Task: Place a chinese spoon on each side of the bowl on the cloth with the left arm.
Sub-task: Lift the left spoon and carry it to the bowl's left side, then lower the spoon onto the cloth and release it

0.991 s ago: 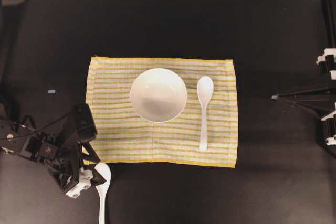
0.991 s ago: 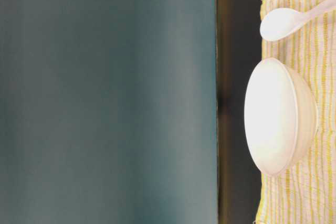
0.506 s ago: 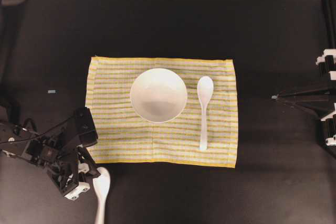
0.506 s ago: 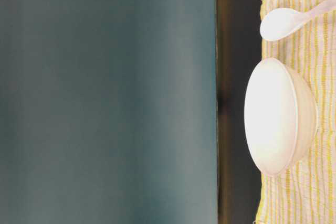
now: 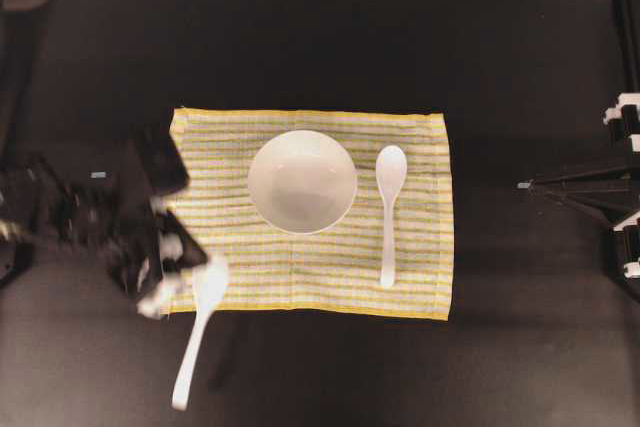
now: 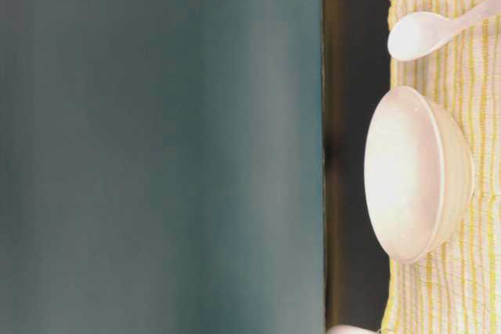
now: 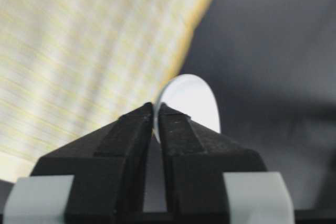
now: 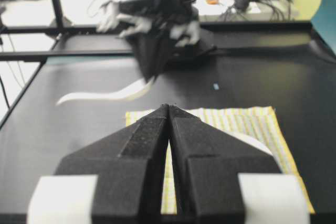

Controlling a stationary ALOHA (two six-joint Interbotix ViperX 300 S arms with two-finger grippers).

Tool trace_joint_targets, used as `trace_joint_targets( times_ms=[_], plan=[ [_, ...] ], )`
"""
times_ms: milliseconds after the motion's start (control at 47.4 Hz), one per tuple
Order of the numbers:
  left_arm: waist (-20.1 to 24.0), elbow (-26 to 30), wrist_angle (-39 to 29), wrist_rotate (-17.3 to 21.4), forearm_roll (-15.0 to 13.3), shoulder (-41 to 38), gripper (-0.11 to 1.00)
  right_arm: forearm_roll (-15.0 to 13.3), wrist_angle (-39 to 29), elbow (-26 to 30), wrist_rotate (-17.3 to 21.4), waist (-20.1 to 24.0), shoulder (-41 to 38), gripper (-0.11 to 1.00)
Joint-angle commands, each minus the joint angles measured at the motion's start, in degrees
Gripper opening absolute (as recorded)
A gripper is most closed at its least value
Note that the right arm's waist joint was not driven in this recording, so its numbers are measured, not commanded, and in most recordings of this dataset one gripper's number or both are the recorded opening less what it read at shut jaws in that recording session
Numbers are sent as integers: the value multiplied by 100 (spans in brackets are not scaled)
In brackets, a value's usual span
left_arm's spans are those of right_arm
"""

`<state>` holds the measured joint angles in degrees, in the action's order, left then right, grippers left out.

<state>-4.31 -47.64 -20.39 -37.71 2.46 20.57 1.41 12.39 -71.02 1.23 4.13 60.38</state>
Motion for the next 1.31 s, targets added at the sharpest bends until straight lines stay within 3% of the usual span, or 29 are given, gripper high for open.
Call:
trace_joint_targets(
  times_ms=[0,127,274,506,886,1033,1286],
  plan=[
    [589,404,-545,492,18,264,5,18,53,62,44,0,-26,-1],
    [1336,457,-642,1037,18,114,5,18,44,62,44,0,-18,-1],
    [1907,466,-554,1415,18,-290,5,18,35,62,53,0,-9,-1],
    [2487,431,-105,1485,18,-993,5,18,18,53,44,0,-9,-1],
    [2786,211,141,1371,18,-1213,5,18,-114,26,44,0,-9,-1],
    [2795,-70,334,1160,18,-1274,5,18,-123,26,44,0,-9,-1],
    [2795,-562,1046,914,18,-1336,7,18,-123,18,44,0,-9,-1]
  ],
)
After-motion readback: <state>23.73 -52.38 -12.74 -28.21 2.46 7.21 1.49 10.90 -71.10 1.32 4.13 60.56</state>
